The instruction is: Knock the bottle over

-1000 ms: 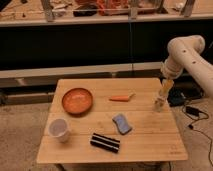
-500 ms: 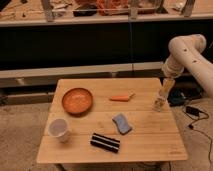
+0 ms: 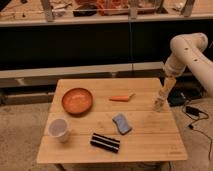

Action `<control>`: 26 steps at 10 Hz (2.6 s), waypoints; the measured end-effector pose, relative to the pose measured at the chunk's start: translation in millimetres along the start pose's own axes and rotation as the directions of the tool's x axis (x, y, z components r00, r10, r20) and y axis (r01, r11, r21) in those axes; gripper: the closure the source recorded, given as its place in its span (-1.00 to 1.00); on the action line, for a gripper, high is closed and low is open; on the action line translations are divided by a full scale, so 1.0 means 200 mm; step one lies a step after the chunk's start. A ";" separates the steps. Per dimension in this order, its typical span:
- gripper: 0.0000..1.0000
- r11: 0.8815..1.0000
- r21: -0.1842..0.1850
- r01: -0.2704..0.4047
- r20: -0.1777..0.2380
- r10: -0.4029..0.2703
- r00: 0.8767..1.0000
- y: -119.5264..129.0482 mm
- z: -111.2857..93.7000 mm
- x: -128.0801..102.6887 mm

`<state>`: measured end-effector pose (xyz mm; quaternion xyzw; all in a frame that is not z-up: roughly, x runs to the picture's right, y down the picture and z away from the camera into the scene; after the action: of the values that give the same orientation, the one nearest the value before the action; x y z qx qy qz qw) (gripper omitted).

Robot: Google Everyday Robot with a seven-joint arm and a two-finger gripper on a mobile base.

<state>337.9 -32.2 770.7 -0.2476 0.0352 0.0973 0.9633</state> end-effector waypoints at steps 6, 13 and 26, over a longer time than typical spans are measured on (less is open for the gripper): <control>-0.60 1.000 -0.003 -0.009 -0.004 0.009 1.000 -0.04 -0.01 0.03; -0.60 1.000 -0.006 -0.014 -0.007 0.014 1.000 -0.07 -0.02 0.04; -0.60 1.000 -0.009 -0.022 -0.020 0.021 1.000 -0.10 0.00 0.09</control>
<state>358.7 -45.8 778.0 -0.2525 0.0469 0.1054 0.9607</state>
